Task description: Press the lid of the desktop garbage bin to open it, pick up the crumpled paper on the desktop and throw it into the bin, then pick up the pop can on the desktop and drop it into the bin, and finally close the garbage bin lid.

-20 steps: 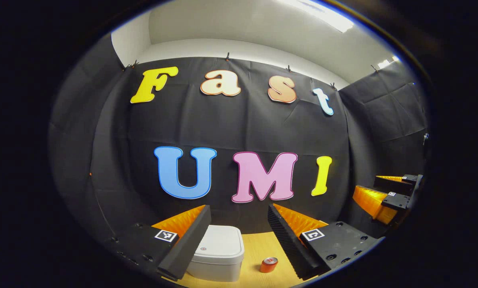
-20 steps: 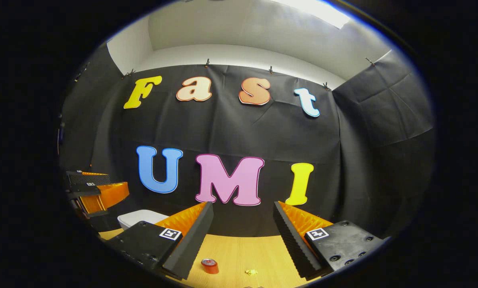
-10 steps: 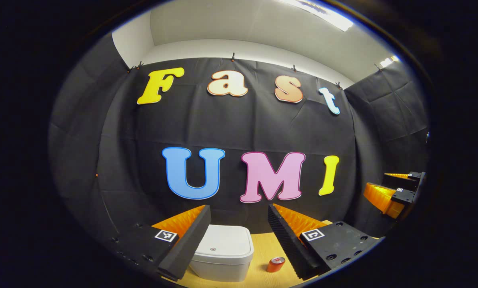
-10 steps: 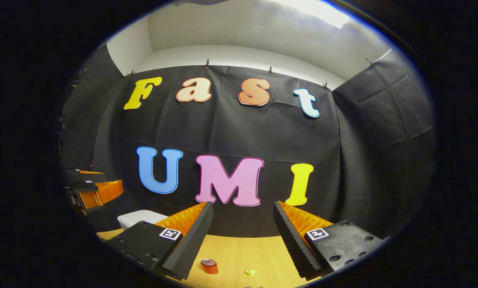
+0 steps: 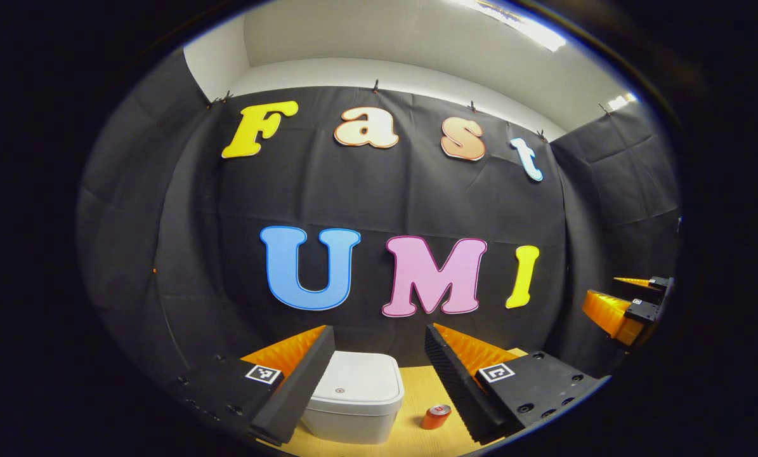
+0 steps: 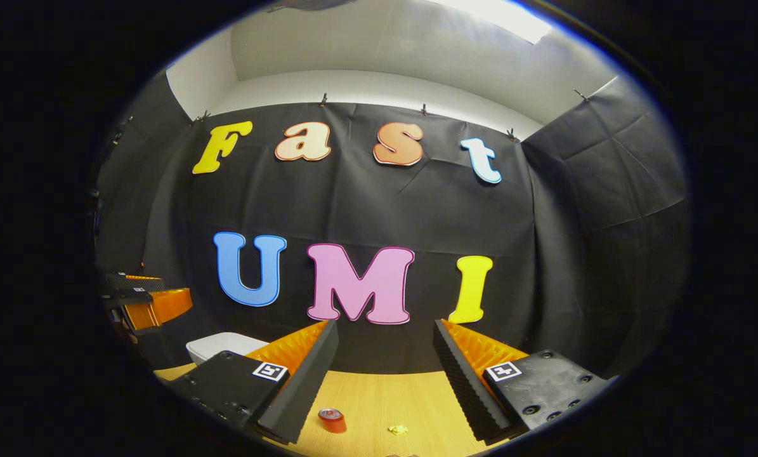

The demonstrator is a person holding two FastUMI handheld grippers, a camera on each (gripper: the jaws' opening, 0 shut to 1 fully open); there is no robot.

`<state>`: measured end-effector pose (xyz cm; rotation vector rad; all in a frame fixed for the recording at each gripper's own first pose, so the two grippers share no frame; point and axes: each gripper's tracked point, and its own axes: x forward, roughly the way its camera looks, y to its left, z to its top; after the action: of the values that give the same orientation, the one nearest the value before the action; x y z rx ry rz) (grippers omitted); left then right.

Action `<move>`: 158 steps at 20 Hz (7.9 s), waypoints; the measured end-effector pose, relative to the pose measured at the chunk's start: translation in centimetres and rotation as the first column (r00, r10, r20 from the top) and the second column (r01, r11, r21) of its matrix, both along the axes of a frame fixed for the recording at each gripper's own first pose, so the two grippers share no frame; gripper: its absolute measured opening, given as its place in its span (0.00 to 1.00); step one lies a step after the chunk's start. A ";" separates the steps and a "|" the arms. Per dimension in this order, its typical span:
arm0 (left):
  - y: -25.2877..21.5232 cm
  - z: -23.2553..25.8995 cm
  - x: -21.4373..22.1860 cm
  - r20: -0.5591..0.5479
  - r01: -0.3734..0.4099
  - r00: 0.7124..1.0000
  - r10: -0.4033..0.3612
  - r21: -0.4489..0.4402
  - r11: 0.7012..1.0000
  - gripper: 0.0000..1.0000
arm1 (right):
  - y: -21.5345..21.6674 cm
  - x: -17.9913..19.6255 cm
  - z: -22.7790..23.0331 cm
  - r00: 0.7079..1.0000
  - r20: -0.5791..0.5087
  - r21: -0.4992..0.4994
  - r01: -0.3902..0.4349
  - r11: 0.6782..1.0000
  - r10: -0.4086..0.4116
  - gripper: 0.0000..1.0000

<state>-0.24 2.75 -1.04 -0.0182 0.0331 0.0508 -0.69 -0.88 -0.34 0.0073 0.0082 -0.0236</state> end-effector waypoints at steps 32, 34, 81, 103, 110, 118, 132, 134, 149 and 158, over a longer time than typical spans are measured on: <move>6.2 -17.9 9.1 -0.351 -0.022 0.936 0.017 -0.012 1.000 0.06 | -3.5 0.6 -6.2 0.981 -0.181 0.019 0.073 0.997 -0.068 0.97; 6.1 -18.2 8.9 -0.351 -0.014 0.936 0.008 -0.013 1.000 0.06 | -3.4 0.6 -6.3 0.981 -0.185 0.024 0.072 0.997 -0.067 0.97; -1.9 -3.4 0.4 -0.066 -0.026 0.998 0.018 -0.121 0.992 0.95 | -0.5 0.2 -10.0 0.950 -0.290 0.047 -0.103 0.994 0.112 0.96; -7.3 -5.6 1.5 -0.185 -0.004 0.983 0.006 0.012 1.000 0.95 | -3.1 6.5 -42.4 0.466 -0.857 0.146 -0.191 0.971 0.220 0.96; -10.3 -7.7 1.5 -0.249 0.023 0.968 -0.014 0.032 0.999 0.95 | -3.1 6.8 -49.0 0.315 -0.922 0.189 -0.147 0.971 0.227 0.95; -10.4 -9.4 1.0 -0.298 -0.018 0.954 0.019 0.006 1.000 0.95 | -3.4 5.3 -52.1 0.226 -0.954 0.146 -0.220 0.965 0.196 0.94; -9.3 -12.6 0.4 -0.346 -0.075 0.936 0.056 -0.041 0.996 0.96 | -3.6 7.0 -48.1 0.305 -0.922 0.169 -0.242 0.956 0.240 0.46; -9.0 -12.8 0.4 -0.349 -0.079 0.935 0.058 -0.047 0.996 0.96 | -3.4 8.0 -45.3 0.353 -0.898 0.184 -0.240 0.953 0.262 0.46; -4.7 -12.3 -1.9 -0.285 -0.117 0.953 0.106 -0.021 0.993 0.96 | 10.5 14.8 -18.4 0.581 -0.597 0.134 -0.607 0.783 0.553 0.46; -0.1 -12.0 -6.0 -0.287 -0.191 0.939 0.188 0.018 0.982 0.95 | 23.2 13.0 -15.2 0.463 -0.555 0.161 -0.755 0.635 0.691 0.46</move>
<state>-6.24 2.64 -13.02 -0.0244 0.3238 0.2461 12.29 22.35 -15.53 -0.1170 0.6359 0.8658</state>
